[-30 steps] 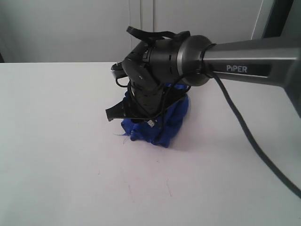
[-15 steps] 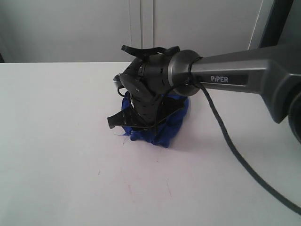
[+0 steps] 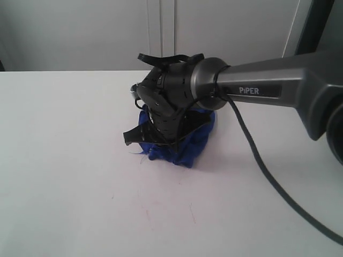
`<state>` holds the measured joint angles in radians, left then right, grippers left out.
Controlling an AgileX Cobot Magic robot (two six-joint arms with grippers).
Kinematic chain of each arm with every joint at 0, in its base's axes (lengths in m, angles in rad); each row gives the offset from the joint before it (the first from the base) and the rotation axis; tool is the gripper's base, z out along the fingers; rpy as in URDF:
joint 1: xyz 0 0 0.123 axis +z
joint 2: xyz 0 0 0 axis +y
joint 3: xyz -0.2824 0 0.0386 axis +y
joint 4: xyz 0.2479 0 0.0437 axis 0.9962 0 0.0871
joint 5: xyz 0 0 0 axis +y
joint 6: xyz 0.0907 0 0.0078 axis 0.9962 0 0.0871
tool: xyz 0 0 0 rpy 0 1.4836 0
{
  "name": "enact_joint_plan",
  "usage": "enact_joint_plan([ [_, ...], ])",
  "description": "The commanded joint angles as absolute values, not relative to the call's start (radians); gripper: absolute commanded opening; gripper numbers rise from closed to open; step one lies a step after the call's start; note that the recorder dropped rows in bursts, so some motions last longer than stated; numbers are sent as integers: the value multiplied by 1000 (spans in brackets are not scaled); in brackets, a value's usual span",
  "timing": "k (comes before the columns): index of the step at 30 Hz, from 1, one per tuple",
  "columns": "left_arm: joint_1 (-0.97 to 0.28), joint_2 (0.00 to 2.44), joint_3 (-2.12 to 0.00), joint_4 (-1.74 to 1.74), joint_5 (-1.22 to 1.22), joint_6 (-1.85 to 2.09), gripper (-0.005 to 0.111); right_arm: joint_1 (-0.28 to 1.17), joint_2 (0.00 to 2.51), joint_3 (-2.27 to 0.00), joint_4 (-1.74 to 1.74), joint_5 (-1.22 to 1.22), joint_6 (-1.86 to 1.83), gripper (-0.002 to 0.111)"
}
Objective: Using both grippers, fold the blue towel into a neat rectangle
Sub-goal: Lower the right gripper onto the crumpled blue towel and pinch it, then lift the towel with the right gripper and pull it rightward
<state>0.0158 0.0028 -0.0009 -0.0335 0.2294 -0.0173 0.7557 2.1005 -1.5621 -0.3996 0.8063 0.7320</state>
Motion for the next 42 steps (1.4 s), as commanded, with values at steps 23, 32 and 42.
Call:
enact_joint_plan([
  [23, 21, 0, 0, -43, 232, -24, 0, 757, 1884, -1568, -374, 803, 736, 0],
  [32, 21, 0, 0, -43, 232, -24, 0, 757, 1703, -1568, -378, 751, 736, 0],
  [42, 21, 0, 0, -43, 232, -24, 0, 757, 1520, -1568, -554, 751, 866, 0],
])
